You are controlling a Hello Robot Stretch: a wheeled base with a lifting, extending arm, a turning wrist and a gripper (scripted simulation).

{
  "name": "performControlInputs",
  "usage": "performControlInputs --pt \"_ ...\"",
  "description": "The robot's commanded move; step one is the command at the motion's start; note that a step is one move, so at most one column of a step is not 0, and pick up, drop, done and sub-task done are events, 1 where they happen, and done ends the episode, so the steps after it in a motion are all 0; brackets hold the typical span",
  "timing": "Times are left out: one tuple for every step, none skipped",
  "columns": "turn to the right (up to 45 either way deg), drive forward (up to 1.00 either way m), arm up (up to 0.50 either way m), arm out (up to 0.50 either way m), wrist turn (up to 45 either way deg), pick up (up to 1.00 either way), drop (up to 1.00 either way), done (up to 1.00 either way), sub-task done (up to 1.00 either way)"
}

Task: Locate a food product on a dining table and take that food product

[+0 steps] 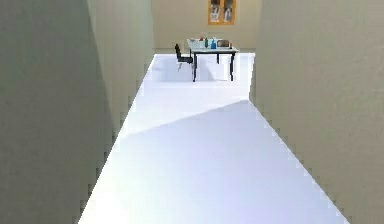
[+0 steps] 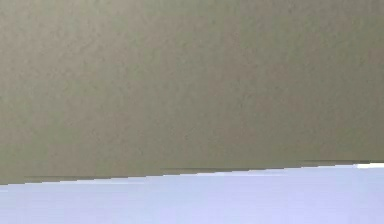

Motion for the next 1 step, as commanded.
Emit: performControlInputs --pt "0.0 1.00 0.00 0.00 0.0 0.00 0.00 0.00 0.00"
